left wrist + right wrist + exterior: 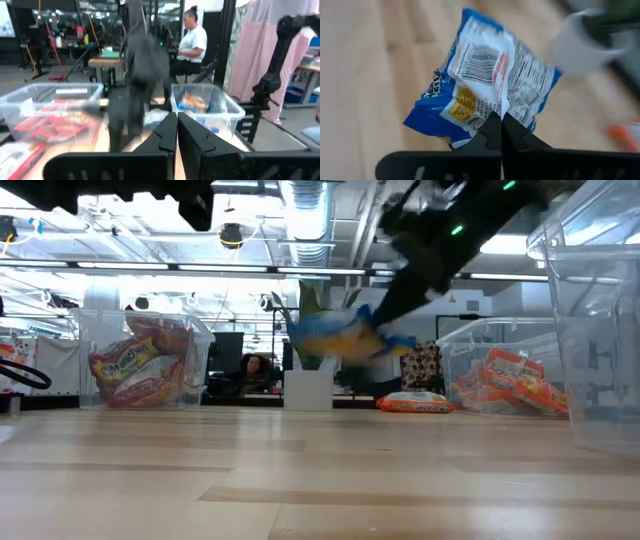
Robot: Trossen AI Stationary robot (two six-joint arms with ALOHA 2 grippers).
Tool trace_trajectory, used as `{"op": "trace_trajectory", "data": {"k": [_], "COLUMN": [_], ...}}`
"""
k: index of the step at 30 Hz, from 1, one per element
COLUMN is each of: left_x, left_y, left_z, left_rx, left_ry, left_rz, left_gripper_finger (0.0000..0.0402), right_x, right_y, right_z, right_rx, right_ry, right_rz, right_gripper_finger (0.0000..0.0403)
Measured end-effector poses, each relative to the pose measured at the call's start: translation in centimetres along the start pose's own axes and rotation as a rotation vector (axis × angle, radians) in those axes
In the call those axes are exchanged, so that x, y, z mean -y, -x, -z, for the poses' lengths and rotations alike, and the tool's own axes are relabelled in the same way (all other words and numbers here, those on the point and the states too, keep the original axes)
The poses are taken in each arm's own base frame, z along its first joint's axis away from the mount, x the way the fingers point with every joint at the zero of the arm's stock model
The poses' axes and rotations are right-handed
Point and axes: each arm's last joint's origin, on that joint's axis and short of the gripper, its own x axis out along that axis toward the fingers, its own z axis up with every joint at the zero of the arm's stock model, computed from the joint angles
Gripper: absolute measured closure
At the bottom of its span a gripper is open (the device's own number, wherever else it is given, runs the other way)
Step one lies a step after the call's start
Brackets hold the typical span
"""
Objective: Sort Maruchan noodles
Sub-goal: Put the blue noodle pack in the top right transparent bin
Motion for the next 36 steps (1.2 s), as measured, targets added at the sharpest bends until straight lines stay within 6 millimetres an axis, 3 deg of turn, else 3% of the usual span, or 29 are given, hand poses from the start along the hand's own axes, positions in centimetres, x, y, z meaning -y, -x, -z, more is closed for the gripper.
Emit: {"op": "trace_trajectory", "data": {"k": [8, 14, 25, 31, 36], "left_x": [0.0, 0.0, -0.1, -0.1, -0.1], "left_y": [0.1, 0.1, 0.2, 0.2, 0.2], "left_z": [0.1, 0.1, 0.2, 0.2, 0.2], "left_rx": [-0.017, -0.016, -0.023, -0.023, -0.023], "left_ry": [0.000, 0.000, 0.000, 0.000, 0.001], "left_rz": [-0.046, -0.055, -0.058, -0.058, -0.058], "left_gripper_finger": [0.0402, 0.0402, 0.0402, 0.0402, 0.0402], "right_x": [3.3, 7.2, 13.2, 14.3, 14.6], "right_y": [8.5, 12.0, 12.6, 12.4, 12.2], "right_z": [0.1, 1.4, 5.5, 6.0, 6.1], "right_rx": [0.279, 0.375, 0.154, 0.043, 0.002], "right_ry": [-0.115, -0.234, -0.472, -0.519, -0.525], "right_rz": [0.251, 0.602, 0.883, 0.853, 0.828], "right_gripper_finger": [0.0396, 0.0396, 0.0392, 0.0372, 0.0320]}}
